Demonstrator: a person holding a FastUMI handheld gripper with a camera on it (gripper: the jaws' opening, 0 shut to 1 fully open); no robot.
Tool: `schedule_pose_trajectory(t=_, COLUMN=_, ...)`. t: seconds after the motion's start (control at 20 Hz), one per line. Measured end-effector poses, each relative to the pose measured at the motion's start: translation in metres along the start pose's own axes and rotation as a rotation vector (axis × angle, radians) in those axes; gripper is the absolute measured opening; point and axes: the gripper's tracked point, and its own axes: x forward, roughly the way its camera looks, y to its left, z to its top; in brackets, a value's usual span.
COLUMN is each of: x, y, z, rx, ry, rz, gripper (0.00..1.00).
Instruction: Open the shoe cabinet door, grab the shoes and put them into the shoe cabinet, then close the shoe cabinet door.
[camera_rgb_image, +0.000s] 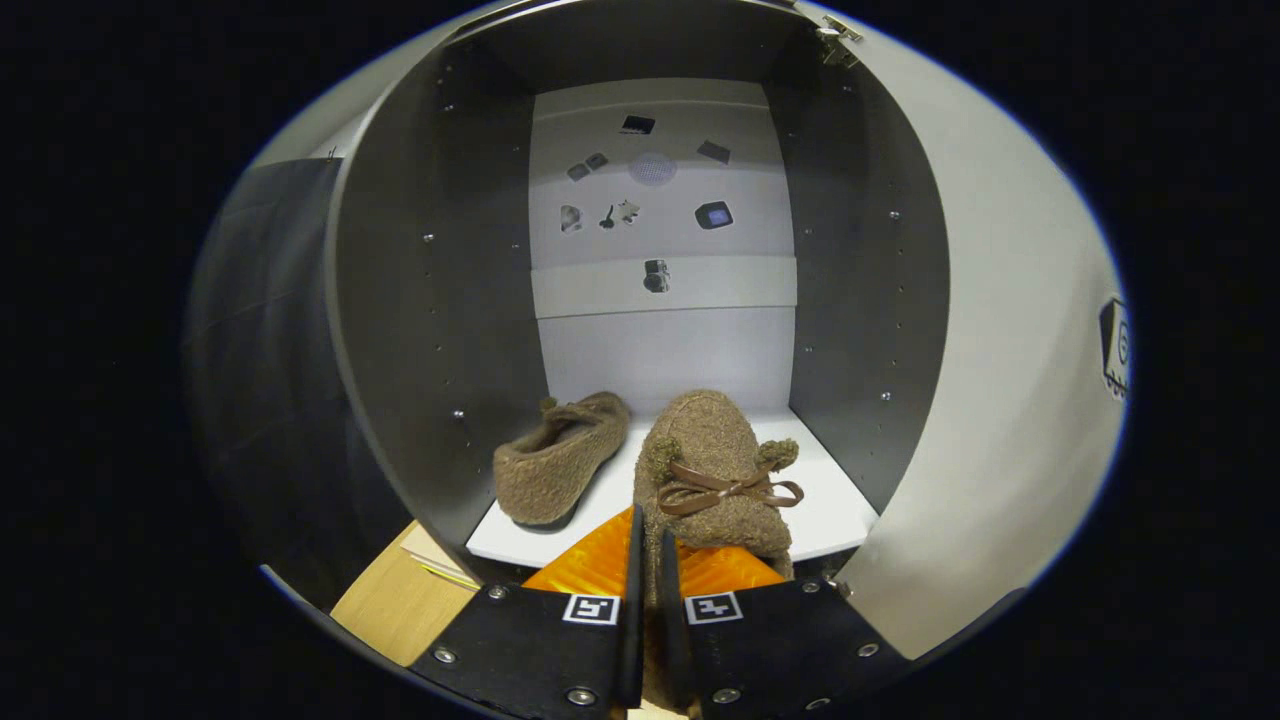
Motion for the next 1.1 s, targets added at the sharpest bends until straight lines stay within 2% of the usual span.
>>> schedule_pose_trajectory(t=0.3, x=0.06, y=-0.015, z=0.03, rx=-0.074, ry=-0.004, rz=-0.019, gripper=0.1)
schedule_pose_trajectory(t=0.45, x=0.093, y=-0.016, z=0.04, rx=-0.073, ry=0.005, rz=-0.008, gripper=0.1)
schedule_pose_trajectory(t=0.75, x=0.142, y=-0.021, z=0.028, rx=-0.067, ry=0.064, rz=-0.009, gripper=0.1)
schedule_pose_trajectory(t=1.05, x=0.164, y=-0.025, z=0.01, rx=-0.028, ry=0.121, rz=-0.015, gripper=0.1)
schedule_pose_trajectory(t=1.1, x=0.164, y=-0.024, z=0.01, rx=-0.03, ry=0.121, rz=-0.019, gripper=0.13)
